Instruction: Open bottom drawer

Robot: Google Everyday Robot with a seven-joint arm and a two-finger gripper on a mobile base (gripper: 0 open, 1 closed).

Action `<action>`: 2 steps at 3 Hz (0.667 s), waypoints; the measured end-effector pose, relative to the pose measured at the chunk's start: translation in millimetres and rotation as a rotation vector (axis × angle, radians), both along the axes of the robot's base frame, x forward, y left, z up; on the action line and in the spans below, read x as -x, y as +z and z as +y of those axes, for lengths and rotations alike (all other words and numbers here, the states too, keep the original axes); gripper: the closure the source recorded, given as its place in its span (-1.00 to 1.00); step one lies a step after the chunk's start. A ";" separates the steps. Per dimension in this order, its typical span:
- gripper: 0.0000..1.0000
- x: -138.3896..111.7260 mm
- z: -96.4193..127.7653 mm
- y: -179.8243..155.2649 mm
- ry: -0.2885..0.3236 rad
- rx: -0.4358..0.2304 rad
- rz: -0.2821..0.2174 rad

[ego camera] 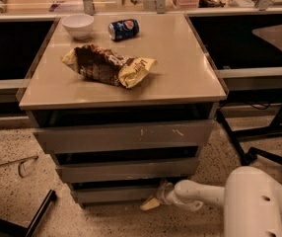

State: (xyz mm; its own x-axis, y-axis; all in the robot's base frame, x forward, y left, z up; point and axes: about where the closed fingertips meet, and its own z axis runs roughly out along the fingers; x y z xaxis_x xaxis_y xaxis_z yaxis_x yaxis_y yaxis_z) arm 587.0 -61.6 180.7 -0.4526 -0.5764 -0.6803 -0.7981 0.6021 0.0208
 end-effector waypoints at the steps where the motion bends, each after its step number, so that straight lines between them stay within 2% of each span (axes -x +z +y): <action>1: -1.00 8.3 1.6 -10.7 0.012 -0.005 0.030; 2: -1.00 8.4 1.6 -6.6 0.012 -0.005 0.030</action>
Offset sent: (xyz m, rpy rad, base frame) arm -0.0506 -0.0038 -0.0237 0.0296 0.1107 0.0836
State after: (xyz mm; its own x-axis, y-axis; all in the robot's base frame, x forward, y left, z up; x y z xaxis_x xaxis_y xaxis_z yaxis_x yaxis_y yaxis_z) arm 578.7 -60.0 174.1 -0.4661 -0.5783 -0.6696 -0.8044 0.5922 0.0484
